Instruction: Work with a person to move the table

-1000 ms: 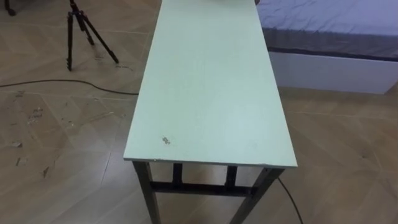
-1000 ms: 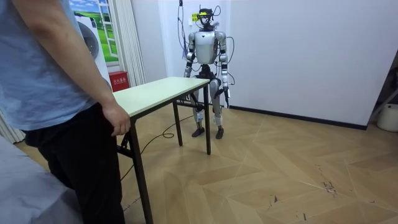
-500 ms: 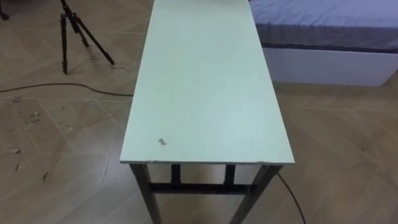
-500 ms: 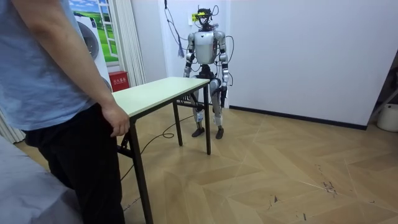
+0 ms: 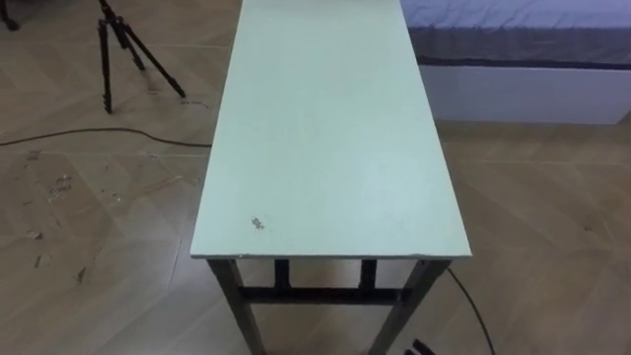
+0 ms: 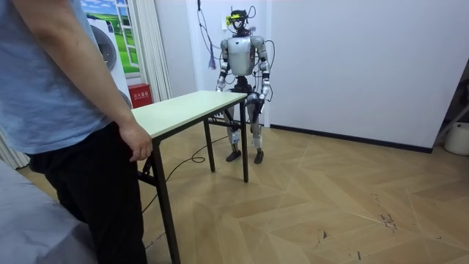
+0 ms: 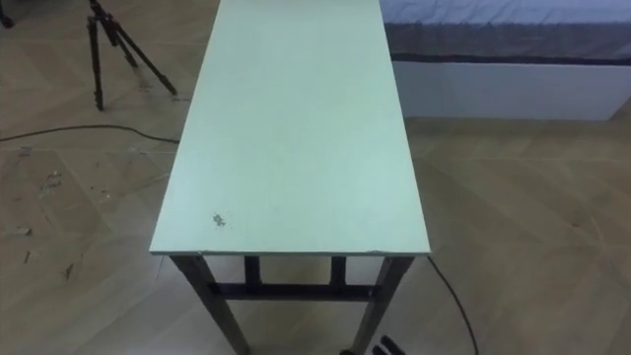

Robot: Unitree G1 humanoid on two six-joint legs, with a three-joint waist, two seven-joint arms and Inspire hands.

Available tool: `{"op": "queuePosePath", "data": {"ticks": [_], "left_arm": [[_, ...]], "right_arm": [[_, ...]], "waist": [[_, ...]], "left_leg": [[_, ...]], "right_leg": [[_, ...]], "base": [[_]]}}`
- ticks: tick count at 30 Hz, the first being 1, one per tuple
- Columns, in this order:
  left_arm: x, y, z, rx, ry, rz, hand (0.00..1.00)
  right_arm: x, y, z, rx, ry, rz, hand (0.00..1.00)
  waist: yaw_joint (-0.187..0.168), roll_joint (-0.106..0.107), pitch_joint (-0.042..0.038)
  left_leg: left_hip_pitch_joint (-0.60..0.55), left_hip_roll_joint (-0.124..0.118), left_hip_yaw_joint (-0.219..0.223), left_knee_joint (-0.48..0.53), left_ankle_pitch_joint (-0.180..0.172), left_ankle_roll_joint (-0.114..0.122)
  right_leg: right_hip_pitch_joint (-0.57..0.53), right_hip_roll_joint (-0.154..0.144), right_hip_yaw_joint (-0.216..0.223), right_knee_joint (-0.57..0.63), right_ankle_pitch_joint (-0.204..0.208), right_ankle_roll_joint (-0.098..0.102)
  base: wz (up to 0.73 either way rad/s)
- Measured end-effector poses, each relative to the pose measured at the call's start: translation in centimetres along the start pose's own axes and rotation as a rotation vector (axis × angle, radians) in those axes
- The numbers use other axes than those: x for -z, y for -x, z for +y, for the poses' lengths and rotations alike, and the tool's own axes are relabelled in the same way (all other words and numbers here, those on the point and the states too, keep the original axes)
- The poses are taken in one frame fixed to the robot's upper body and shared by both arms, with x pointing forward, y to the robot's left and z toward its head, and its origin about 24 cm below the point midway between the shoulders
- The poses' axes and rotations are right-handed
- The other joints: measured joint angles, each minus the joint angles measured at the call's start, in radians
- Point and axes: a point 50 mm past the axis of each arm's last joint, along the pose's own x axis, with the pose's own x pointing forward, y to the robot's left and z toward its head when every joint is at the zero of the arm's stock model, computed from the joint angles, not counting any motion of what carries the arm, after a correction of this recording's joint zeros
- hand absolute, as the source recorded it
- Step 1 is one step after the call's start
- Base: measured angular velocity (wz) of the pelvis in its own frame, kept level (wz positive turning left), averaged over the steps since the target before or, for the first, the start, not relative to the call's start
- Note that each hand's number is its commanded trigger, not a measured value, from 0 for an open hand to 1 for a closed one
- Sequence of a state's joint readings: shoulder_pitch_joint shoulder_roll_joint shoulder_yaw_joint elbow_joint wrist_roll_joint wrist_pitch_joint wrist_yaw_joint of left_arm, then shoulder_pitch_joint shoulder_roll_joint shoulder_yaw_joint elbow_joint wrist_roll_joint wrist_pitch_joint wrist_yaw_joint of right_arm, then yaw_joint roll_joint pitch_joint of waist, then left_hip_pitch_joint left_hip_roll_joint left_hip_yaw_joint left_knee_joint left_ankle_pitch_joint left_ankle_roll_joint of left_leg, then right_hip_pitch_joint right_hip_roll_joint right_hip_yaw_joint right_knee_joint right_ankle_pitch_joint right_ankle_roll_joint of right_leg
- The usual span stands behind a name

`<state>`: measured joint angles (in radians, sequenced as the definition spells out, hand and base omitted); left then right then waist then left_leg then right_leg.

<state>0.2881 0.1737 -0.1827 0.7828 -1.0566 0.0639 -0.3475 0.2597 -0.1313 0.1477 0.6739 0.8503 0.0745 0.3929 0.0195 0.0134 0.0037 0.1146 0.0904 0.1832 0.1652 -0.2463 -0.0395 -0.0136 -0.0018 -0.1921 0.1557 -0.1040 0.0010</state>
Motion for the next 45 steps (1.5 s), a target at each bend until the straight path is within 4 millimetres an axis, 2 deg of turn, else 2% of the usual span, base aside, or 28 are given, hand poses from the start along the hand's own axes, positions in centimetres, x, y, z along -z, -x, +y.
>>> {"op": "queuePosePath", "data": {"ticks": [3, 7, 9, 13, 18, 21, 25, 34, 38, 40, 45], "left_arm": [[-0.4, -0.5, -4.0, 0.197, 0.071, -0.042, 0.00], [-0.4, -0.8, -9.1, 0.426, 0.112, -0.031, 0.00], [-1.0, -1.0, -10.4, 0.481, 0.097, -0.038, 0.00], [-2.0, -1.1, -11.9, 0.543, 0.096, -0.063, 0.00], [-2.8, -1.1, -13.2, 0.595, 0.111, -0.081, 0.00], [-3.0, -1.1, -13.1, 0.589, 0.122, -0.082, 0.00], [-3.6, -1.1, -12.9, 0.575, 0.099, -0.064, 0.00], [-4.8, -1.7, -13.3, 0.529, 0.151, -0.057, 0.00], [-6.1, -2.2, -13.2, 0.483, 0.200, -0.082, 0.00], [-6.9, -2.3, -13.2, 0.456, 0.241, -0.098, 0.00], [-7.9, -2.4, -13.2, 0.412, 0.332, -0.138, 0.00]], "right_arm": [[-0.3, -0.2, 3.0, -0.151, -0.074, -0.042, 0.00], [-0.2, -0.7, 5.7, -0.292, -0.076, -0.031, 0.00], [-0.1, -0.7, 6.4, -0.323, -0.070, -0.031, 0.00], [-0.6, -0.6, 6.9, -0.362, -0.051, -0.028, 0.00], [-1.5, -1.1, 7.9, -0.400, -0.024, -0.042, 0.00], [-2.5, -0.9, 8.8, -0.442, -0.004, -0.073, 0.00], [-3.4, -1.2, 9.0, -0.449, 0.041, -0.065, 0.00], [-4.5, -1.9, 9.6, -0.426, 0.068, -0.058, 0.00], [-4.9, -2.1, 9.8, -0.403, -0.001, -0.060, 0.00], [-5.2, -2.2, 9.8, -0.395, -0.047, -0.059, 0.00], [-5.9, -2.7, 10.2, -0.353, -0.061, -0.053, 0.00]], "waist": [[-0.016, -0.007, 0.0052], [-0.041, -0.011, 0.0043], [-0.042, -0.010, 0.0049], [-0.041, 0.006, 0.0136], [-0.050, 0.005, 0.0134], [-0.051, 0.005, 0.0131], [-0.050, 0.006, 0.0134], [-0.037, 0.007, 0.0144], [-0.035, 0.008, 0.0147], [-0.023, 0.009, 0.0152], [-0.010, 0.009, 0.0152]], "left_leg": [[-0.001, -0.001, -0.001, -0.002, 0.000, 0.000], [0.003, 0.001, 0.002, -0.001, 0.000, 0.000], [0.008, 0.001, 0.003, -0.002, 0.000, 0.000], [0.016, -0.001, 0.002, -0.002, 0.000, 0.000], [0.015, -0.001, -0.001, -0.002, 0.000, 0.000], [0.017, 0.000, -0.003, -0.002, 0.000, 0.000], [0.025, 0.001, 0.000, -0.002, 0.000, 0.000], [0.035, 0.000, 0.005, -0.002, 0.000, 0.000], [0.035, 0.000, 0.001, -0.002, 0.000, 0.000], [0.034, 0.000, 0.000, -0.001, 0.000, 0.000], [0.034, 0.001, -0.006, 0.002, 0.001, 0.001]], "right_leg": [[-0.001, -0.001, 0.001, 0.001, -0.001, 0.001], [0.000, 0.002, 0.004, 0.001, 0.000, 0.001], [0.000, 0.004, 0.008, 0.004, 0.001, -0.001], [-0.006, 0.004, 0.028, 0.017, 0.001, -0.001], [-0.006, 0.004, 0.025, 0.017, 0.001, -0.001], [-0.004, 0.004, 0.024, 0.018, 0.001, -0.001], [-0.004, 0.005, 0.028, 0.032, 0.001, -0.002], [-0.007, 0.005, 0.034, 0.047, 0.003, -0.007], [-0.006, 0.005, 0.035, 0.047, 0.005, -0.009], [-0.008, 0.007, 0.037, 0.048, 0.006, -0.011], [-0.010, 0.008, 0.042, 0.051, 0.007, -0.013]], "base": [[0.01], [-0.02], [-0.12], [-0.15], [0.01], [0.00], [-0.01], [-0.03], [0.00], [0.00], [-0.02]]}}
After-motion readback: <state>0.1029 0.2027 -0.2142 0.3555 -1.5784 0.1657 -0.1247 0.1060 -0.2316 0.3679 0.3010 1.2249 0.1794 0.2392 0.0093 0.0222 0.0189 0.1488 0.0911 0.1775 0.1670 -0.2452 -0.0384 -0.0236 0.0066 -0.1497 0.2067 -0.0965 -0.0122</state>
